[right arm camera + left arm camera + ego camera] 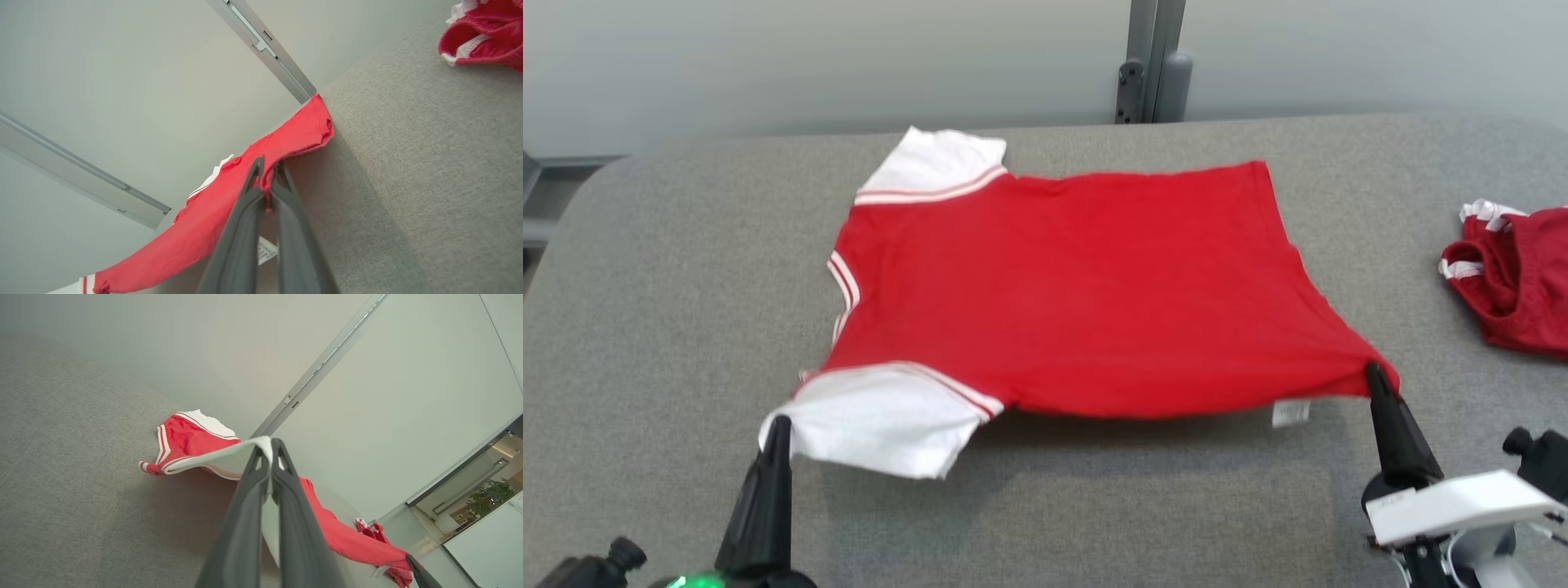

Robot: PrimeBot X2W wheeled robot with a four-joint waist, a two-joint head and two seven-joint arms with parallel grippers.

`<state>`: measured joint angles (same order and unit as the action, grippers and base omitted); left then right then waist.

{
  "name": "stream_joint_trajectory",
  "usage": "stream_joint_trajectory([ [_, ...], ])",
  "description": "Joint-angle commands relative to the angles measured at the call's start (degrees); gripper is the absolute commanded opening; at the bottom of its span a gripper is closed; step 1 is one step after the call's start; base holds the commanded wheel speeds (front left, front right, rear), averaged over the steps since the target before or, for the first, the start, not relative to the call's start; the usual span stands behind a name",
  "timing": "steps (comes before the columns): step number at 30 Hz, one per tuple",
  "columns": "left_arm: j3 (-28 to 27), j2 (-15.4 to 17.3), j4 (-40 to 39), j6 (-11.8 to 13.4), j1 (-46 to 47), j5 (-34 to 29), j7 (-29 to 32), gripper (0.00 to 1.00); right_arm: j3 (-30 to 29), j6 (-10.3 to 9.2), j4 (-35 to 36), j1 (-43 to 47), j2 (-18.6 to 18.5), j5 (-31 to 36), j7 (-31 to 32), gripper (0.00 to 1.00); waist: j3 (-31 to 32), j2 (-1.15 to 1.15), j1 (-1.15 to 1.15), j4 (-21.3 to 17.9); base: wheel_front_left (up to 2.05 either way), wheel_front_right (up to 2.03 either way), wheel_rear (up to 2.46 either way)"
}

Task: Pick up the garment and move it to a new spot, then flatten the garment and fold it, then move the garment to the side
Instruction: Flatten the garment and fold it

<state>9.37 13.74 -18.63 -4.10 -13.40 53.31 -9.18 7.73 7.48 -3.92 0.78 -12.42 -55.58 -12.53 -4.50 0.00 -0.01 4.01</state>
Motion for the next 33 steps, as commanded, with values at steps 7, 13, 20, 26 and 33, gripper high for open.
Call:
stream_joint_trajectory([
  [7,1.16,3.0,-2.37,0.14,-7.79,1.32,3.28,0.0,-3.16,0.01,3.69,8.94,1.78,2.77,4.82,0.0,3.67,0.0,0.01,0.15,0.0,0.0,0.0],
  [13,2.23,2.74,0.59,0.45,-7.71,1.36,4.16,0.0,-4.17,0.01,1.62,10.31,4.58,5.96,7.4,0.0,3.25,0.0,0.01,0.0,0.0,0.0,0.0],
  [20,3.42,1.9,6.53,-0.26,-4.99,0.63,3.53,0.0,-4.32,0.01,-2.16,8.05,6.49,7.29,7.69,0.0,1.32,0.0,0.01,-0.65,0.0,0.0,0.0],
  [26,3.52,0.84,9.63,-0.57,-1.7,0.58,2.46,0.0,-3.66,0.01,-3.9,6.43,7.61,6.11,6.97,0.0,-0.84,0.0,0.01,-1.15,0.0,0.0,0.0],
  [33,2.59,-0.84,14.26,-1.76,6.49,2.69,1.19,0.0,-3.66,0.01,-5.58,2.77,8.61,2.48,5.06,0.0,-3.2,0.0,0.01,-1.97,0.0,0.0,0.0],
])
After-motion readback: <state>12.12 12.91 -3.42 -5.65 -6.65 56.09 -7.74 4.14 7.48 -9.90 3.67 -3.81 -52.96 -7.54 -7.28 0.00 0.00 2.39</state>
